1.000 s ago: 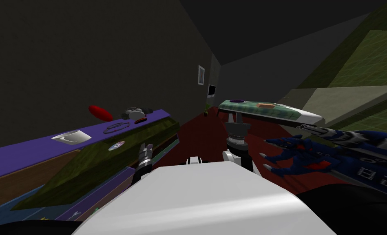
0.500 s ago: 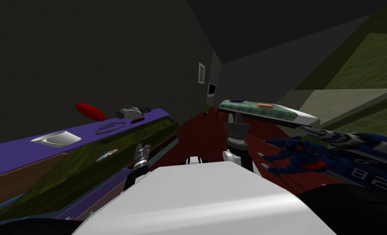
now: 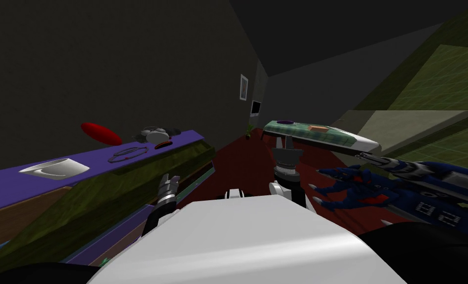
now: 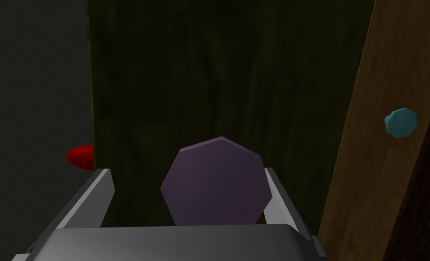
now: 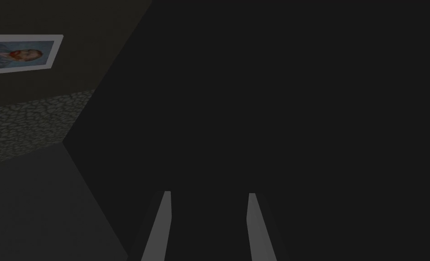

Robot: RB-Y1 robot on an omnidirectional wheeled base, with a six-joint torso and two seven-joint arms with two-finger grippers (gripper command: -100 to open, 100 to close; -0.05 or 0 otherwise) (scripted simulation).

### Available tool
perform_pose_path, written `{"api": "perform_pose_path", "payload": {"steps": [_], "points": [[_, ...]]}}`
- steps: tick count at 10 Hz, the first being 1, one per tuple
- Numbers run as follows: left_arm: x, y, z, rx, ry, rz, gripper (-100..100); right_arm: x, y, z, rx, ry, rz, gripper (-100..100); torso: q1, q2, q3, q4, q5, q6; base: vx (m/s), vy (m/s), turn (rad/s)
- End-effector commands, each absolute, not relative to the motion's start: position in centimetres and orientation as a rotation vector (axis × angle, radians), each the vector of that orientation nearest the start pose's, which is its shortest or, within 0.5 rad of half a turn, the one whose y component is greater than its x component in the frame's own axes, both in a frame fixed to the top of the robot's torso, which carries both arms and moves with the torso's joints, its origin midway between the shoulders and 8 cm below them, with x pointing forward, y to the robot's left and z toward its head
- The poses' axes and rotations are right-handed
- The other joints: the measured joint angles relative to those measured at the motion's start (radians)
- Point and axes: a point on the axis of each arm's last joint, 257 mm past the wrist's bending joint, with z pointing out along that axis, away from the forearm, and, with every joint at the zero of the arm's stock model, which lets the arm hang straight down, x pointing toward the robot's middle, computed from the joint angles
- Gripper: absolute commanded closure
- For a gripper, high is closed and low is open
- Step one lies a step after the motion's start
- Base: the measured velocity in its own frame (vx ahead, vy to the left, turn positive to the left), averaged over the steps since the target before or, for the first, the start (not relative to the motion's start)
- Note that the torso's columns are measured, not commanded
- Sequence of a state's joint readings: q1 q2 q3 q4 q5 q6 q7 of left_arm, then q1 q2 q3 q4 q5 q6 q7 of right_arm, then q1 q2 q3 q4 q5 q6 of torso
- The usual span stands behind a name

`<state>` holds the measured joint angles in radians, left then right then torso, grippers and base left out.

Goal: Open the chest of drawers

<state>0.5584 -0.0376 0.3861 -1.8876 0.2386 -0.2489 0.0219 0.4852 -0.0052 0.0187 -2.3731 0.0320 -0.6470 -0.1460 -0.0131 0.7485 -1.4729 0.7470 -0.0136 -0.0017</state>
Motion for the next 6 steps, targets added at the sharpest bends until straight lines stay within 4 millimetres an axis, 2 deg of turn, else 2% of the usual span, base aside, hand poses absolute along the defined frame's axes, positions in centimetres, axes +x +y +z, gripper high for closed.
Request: {"api": "perform_pose_path", "payload": {"steps": [1,6], "points": [[30.4,49.4,-22.6,-1.386,0.698,-0.833,0,29.6,-25.7,9.2,0.471,0.433,1.499,0,0.002,-0.001,0.000,-0.002,0.003,0.001,0.000,0.000,0.000],[30.1,49.3,-24.0,-1.419,0.711,-0.822,0,29.6,-25.7,9.2,0.471,0.433,1.499,0,0.011,-0.009,-0.003,-0.008,0.011,0.001,0.000,0.000,0.000]]}}
